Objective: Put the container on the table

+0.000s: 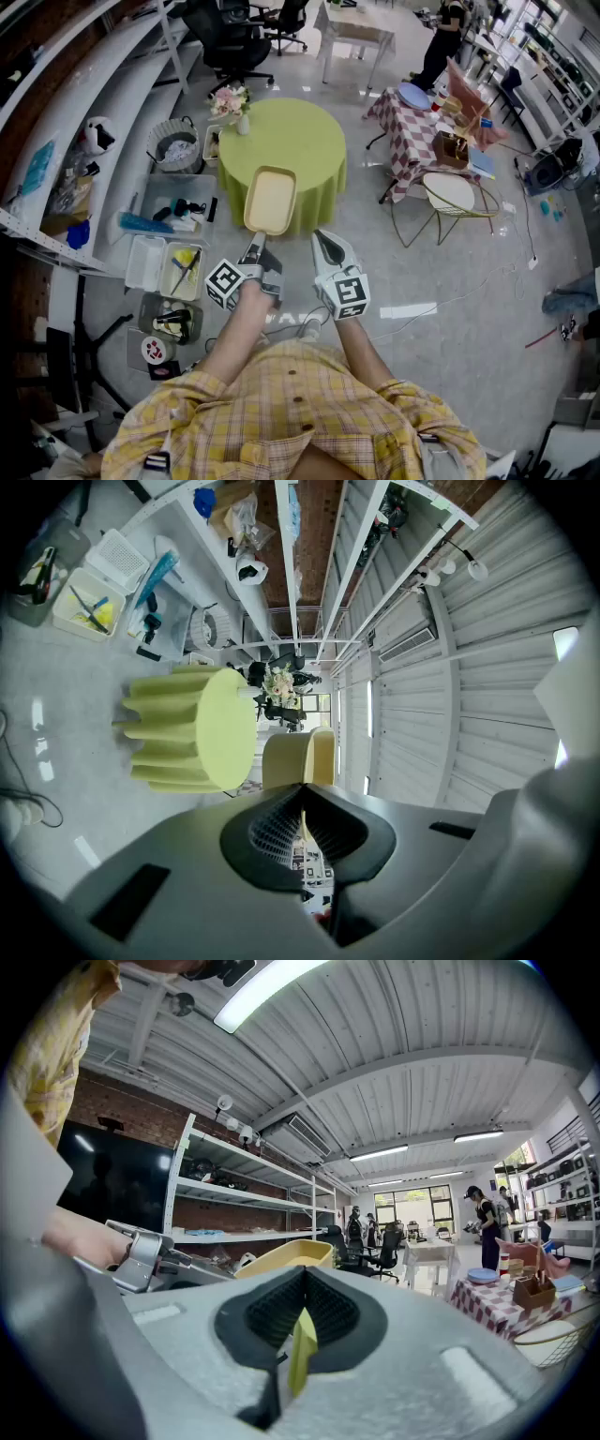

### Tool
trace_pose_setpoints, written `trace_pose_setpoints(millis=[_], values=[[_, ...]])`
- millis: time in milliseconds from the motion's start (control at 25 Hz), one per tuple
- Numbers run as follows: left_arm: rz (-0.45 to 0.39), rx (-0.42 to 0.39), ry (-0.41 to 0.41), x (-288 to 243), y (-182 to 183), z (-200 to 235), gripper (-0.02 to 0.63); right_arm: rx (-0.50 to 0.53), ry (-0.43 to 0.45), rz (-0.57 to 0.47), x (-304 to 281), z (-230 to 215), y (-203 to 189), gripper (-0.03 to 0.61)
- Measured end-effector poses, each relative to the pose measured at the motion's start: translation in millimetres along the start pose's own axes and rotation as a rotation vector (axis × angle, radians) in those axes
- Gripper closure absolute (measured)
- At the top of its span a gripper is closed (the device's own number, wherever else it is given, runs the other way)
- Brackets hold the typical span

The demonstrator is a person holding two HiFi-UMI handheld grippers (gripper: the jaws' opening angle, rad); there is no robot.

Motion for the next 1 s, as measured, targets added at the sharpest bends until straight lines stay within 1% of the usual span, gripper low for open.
trace_pose_setpoints(millis=[240,400,600,1000], values=[[-0.011,-0.002,-0.019,-5.0,2.9,-1.3,0.595,-0.013,0.001,-0.014,-2.1,-6.9,-0.2,0.581],[-0.019,0.0,-0.018,-3.9,0.5,0.2,0.595,-0.028,0.002,-0.008,0.4,-10.1,-3.5,0.581],[-0.014,0.005,-0.019,-4.6,-1.6,-0.2,0.595,-0.051,0.009,-0.027,0.6,-13.2,-2.5,0.581],[-0.021,-0.008,-0.005,-17.8,-20.2,-3.0,0.595,-0.054,0.027,-0.021,3.1,-38.1,-4.6,0.581]])
Point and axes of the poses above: the fingertips, and each gripper's own axes: x backward along the fingers, z to its left, y out of its top, the point moved 8 cm from there along x, backward along the fingers, and after that the axes turned 8 degrees about y, right-handed, at the moved point
